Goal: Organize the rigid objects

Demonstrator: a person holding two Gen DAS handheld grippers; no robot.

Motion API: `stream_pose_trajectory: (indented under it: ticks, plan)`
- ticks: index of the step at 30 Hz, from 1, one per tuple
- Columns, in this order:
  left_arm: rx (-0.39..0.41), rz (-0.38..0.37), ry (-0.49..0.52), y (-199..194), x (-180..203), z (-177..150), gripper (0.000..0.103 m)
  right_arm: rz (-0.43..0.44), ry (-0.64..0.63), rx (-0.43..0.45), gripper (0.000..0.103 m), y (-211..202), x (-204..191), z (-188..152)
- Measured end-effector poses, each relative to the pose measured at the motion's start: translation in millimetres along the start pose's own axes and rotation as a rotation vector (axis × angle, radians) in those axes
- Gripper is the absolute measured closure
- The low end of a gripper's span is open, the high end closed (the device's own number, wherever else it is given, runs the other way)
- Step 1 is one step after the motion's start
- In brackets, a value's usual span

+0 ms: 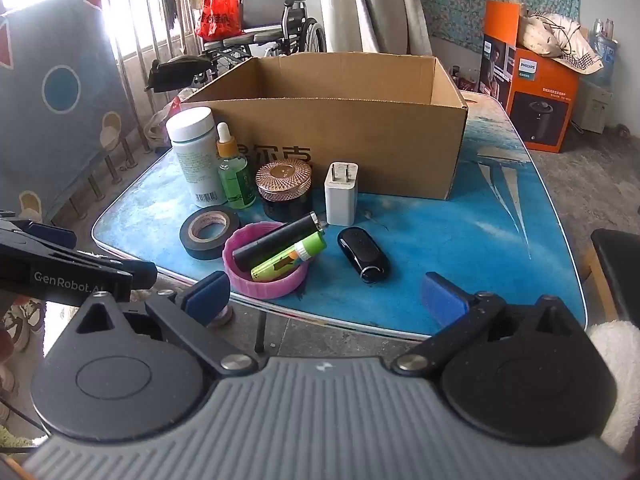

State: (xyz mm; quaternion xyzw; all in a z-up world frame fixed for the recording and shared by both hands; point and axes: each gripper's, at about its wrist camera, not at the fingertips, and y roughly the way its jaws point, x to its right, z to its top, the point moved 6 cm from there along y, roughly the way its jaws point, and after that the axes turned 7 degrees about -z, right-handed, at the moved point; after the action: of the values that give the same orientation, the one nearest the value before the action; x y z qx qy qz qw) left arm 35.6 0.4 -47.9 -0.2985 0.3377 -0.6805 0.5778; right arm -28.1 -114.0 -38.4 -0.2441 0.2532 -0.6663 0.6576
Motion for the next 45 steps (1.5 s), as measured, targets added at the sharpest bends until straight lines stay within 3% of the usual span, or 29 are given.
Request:
stream_pose_trajectory:
  ticks: [8, 45]
  plan:
    - [0.001, -0.012, -0.029, 1.8, -16.4, -3.3, 0.0, -0.009, -0.014, -0.013, 0.001, 1.1, -0.1, 4.3]
    - [-0.02, 0.006, -0.027, 6.6, -4.9, 0.9, 0.0, 0.02, 0.009, -0.033, 0.001, 6.0, -1.5, 7.5]
